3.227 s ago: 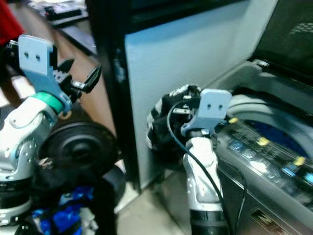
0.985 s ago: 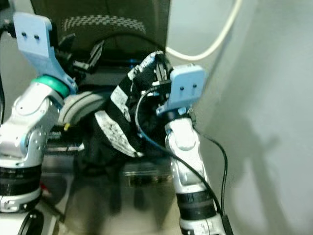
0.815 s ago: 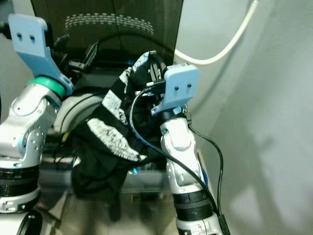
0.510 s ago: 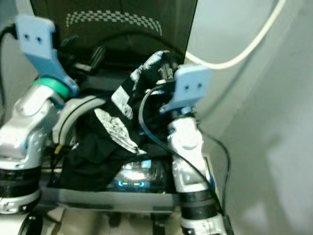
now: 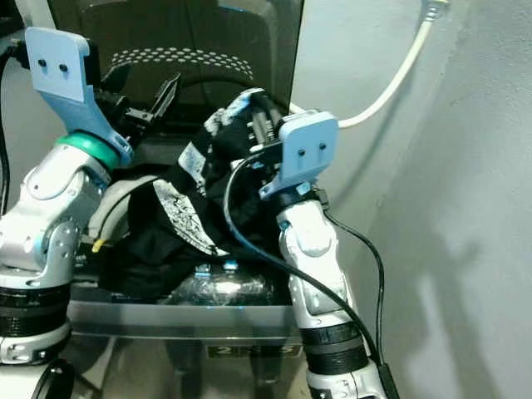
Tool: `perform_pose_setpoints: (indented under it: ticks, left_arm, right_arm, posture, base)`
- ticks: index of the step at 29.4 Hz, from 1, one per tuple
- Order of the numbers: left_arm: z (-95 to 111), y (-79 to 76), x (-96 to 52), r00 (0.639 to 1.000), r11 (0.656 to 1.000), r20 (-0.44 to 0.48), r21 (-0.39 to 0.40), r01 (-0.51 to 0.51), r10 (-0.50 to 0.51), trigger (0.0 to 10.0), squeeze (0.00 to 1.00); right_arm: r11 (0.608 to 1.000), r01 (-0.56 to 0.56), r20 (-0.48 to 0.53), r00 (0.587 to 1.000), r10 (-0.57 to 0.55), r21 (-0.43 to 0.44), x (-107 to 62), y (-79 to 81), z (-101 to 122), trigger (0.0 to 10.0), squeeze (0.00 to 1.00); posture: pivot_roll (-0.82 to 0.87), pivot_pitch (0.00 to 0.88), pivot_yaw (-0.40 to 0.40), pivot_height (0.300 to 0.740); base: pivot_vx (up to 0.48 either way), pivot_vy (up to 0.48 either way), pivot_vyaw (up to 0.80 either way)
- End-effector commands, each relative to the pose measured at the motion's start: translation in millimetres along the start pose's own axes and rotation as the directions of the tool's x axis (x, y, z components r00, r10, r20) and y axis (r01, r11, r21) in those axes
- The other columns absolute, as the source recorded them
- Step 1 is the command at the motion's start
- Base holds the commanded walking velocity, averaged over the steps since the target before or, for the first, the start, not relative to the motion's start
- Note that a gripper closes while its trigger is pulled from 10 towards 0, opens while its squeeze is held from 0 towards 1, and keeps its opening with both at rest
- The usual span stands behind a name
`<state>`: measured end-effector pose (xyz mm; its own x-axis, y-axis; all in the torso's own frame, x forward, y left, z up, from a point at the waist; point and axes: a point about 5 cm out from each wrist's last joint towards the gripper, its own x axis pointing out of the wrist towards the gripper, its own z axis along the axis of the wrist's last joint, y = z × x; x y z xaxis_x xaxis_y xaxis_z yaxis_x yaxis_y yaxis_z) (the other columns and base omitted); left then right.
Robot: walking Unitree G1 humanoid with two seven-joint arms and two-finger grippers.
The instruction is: Clothes washing
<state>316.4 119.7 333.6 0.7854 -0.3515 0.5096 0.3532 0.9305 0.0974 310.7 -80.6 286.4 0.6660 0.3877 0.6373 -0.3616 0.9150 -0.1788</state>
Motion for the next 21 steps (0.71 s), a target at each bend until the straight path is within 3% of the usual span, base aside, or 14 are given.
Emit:
perform_pose_setpoints:
  ticks: [1,4,8,11,21]
  left_arm:
    - [-2,-6.0,-4.1,0.999,0.999,-0.009,-0.005,0.053,-0.053,10.0,0.00]
    - [-3,-8.5,-6.4,0.998,0.998,-0.022,-0.006,0.065,-0.065,10.0,0.00]
    - [-9,-0.7,-7.6,0.999,1.000,-0.049,-0.009,-0.019,0.019,10.0,0.00]
    - [-8,0.7,-7.2,0.999,1.000,-0.048,-0.003,-0.021,0.021,10.0,0.00]
    - [-9,2.9,-6.8,0.998,0.999,-0.053,-0.008,-0.034,0.033,10.0,0.00]
  right_arm:
    - [1.000,-0.030,0.050,0.998,0.030,0.005,6.9,1.5,12,10.0,0.00]
    - [1.000,-0.024,0.058,0.998,0.024,0.007,9.2,-0.3,14,10.0,0.00]
    - [1.000,0.013,0.049,0.999,-0.014,0.026,9.0,-3.9,10,10.0,0.00]
    - [0.999,0.007,0.044,0.999,-0.008,0.033,8.2,-3.1,9,10.0,0.00]
    - [0.999,0.016,0.037,0.999,-0.017,0.030,7.9,-5.8,8,10.0,0.00]
  posture:
    - [0.14,0.000,0.054,0.740]
    - [0.14,0.000,0.053,0.740]
    - [0.15,0.000,0.045,0.740]
    - [0.15,0.000,0.046,0.740]
    - [0.14,0.000,0.048,0.740]
  base:
    - [0.000,0.000,0.00]
    - [0.000,0.000,0.00]
    - [0.000,0.000,0.00]
    - [0.000,0.000,0.00]
    - [0.000,0.480,0.00]
